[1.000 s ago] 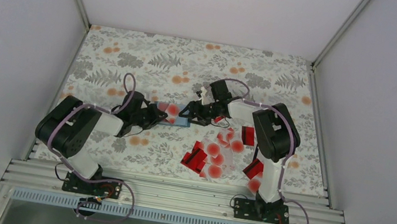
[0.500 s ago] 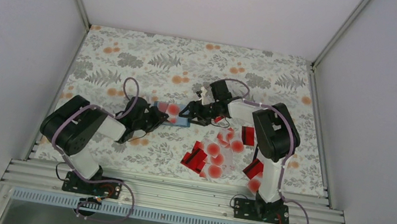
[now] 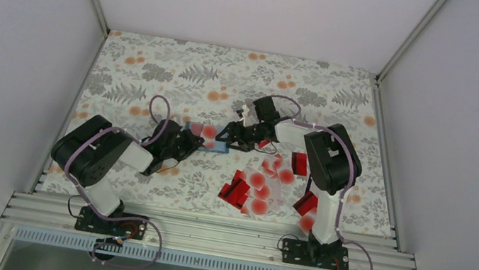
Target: Put the credit cards into the card holder
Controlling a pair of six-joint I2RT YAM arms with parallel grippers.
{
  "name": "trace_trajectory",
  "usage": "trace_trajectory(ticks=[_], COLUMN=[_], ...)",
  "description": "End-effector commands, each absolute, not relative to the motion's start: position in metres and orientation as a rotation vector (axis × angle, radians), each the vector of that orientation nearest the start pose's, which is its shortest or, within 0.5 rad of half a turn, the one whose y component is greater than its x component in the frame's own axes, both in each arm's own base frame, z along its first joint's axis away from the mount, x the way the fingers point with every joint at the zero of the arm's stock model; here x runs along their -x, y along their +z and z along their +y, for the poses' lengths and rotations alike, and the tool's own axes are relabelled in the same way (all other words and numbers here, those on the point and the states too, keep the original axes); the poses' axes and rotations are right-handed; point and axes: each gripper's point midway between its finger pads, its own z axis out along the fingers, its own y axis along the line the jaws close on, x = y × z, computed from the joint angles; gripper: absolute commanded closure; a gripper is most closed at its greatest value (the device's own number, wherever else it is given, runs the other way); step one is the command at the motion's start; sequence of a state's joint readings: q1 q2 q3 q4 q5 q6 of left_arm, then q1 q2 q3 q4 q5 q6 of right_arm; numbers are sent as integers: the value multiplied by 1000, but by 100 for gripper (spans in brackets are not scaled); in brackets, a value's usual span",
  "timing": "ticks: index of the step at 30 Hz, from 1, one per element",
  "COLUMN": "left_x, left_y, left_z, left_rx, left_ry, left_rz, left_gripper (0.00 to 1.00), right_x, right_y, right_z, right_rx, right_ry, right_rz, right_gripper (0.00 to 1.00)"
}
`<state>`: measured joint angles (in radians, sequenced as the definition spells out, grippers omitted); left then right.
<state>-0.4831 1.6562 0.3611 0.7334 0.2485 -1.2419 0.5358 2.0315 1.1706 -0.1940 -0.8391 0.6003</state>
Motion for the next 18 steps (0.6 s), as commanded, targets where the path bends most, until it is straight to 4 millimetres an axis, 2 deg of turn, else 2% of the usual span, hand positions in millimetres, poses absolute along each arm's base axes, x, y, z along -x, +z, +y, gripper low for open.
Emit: trace_trajectory(ticks=[1,10,15,18], left_x=[-304,-303,-294,-295], left_y=[19,19,13,14], left_z=[-207,-218,-225,-227], left_rx=[755,716,715,698], left_ry=[-1161,-1148,-1135,-1123], left_rz=[2296,2333,2387,2408], left_gripper=[98,97,87,76], right_x=[-277,-280,-282,-283], right_y=[-19,-15,-14,-13], right_z=[316,318,319,319], right_rx=[140,147,149,147], right_ry=[1294,1299,1300,1297], right_rz=[3037,3022,3014,3009], right_gripper=[33,33,33,33])
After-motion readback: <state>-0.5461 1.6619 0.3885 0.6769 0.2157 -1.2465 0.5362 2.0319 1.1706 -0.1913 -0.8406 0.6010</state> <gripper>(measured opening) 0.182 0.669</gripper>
